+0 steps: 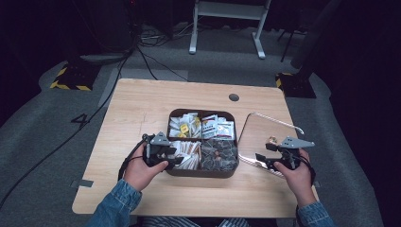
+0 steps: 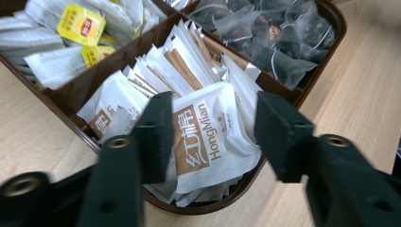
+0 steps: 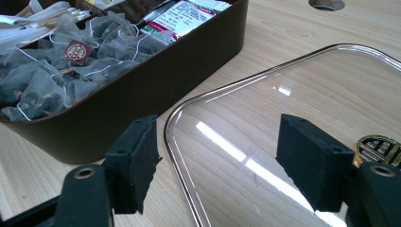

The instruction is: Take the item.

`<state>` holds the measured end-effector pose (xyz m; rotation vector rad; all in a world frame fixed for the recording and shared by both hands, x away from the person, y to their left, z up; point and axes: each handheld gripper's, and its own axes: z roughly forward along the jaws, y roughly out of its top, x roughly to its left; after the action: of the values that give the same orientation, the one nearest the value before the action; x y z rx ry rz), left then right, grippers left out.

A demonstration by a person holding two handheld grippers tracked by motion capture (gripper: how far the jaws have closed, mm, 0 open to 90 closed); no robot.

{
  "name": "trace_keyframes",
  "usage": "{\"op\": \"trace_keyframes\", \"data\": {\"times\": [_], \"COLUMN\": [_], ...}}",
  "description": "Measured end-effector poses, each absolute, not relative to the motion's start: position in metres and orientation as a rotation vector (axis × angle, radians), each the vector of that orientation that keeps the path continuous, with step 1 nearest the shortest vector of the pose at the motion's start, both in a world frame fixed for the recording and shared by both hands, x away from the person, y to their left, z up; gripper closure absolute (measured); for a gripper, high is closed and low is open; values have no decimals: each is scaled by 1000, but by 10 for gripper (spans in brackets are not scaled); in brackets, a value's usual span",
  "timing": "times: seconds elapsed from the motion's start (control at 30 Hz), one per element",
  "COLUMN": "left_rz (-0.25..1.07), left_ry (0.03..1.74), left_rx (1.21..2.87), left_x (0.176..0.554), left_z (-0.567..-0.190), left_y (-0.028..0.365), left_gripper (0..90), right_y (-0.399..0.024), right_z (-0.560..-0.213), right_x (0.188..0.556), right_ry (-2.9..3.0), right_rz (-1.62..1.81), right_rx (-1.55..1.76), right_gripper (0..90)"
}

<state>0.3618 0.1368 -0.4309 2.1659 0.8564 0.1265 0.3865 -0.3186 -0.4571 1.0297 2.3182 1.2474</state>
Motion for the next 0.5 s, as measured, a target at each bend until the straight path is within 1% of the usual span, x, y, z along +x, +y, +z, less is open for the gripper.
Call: {"op": "trace_keyframes", "data": {"times": [0.07,0.17,0.2,0.23,0.3,0.33,0.37,0.4,0.5], "left_rz": [108,94,89,76,54,50,47,52,66], "left_ry": [859,867,865,860,857,861,859,860,863], "left_rx": [2173,2197,2202,2207,2215,2206,2206,2209,2204], "left_x": [363,364,365,365,365,365,365,365,363], "left_z": [-434,-439,-440,-440,-440,-439,-438,-437,-435], "left_y": [135,132,132,132,133,133,134,135,137], "left_gripper": [438,423,468,530,690,744,782,801,822], "right_y": [-319,-319,-319,-319,-319,-319,-319,-319,-319], "right_z": [-457,-457,-457,-457,-457,-457,-457,-457,-458], "right_x": [386,386,387,387,387,387,387,386,387], "right_ry": [2318,2319,2319,2319,2319,2320,2319,2319,2320], "right_rz": [1247,1248,1248,1248,1249,1249,1250,1251,1251], "right_rx": [1030,1032,1032,1032,1032,1032,1031,1031,1032], "right_gripper": [311,311,311,311,311,311,311,311,311]}}
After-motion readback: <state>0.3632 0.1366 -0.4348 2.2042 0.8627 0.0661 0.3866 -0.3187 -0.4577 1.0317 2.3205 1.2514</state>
